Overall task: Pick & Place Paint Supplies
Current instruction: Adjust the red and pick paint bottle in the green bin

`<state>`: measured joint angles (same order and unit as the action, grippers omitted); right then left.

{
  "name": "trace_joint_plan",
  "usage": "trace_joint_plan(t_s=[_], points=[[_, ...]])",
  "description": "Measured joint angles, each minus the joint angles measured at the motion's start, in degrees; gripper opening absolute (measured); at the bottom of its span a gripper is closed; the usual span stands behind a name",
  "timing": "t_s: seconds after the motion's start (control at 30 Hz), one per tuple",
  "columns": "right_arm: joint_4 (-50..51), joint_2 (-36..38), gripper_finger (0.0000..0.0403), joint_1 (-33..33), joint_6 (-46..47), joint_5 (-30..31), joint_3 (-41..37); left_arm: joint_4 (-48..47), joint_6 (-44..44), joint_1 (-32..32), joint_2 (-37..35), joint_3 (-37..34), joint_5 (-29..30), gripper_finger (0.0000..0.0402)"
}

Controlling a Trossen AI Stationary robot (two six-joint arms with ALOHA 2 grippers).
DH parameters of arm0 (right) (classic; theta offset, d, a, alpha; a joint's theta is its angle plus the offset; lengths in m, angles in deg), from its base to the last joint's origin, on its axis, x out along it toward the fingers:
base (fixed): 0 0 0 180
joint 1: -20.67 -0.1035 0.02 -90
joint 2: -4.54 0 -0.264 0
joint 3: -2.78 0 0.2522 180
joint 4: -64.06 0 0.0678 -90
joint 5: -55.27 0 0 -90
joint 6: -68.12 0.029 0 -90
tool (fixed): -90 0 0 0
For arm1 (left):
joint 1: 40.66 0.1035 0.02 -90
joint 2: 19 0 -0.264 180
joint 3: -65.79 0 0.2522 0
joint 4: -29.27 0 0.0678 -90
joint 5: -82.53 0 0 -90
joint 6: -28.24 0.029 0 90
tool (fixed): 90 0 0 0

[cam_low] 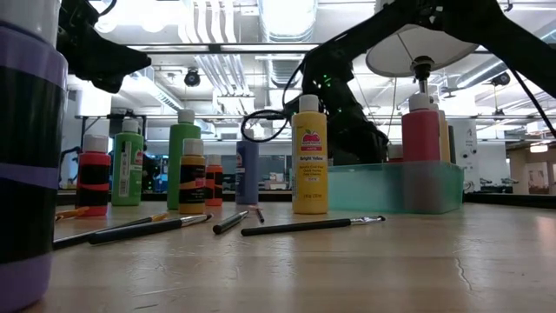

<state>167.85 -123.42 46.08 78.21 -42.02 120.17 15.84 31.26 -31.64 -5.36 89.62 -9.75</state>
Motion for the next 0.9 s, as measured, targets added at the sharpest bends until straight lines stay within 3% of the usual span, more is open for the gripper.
trace_joint_plan(t_s=[0.9], points=[[-0.03, 0.35, 0.0008, 0.00, -0.24, -0.20, -3.21, -0.01, -0.02, 0.00, 0.00, 0.00, 0.00, 0.0076]])
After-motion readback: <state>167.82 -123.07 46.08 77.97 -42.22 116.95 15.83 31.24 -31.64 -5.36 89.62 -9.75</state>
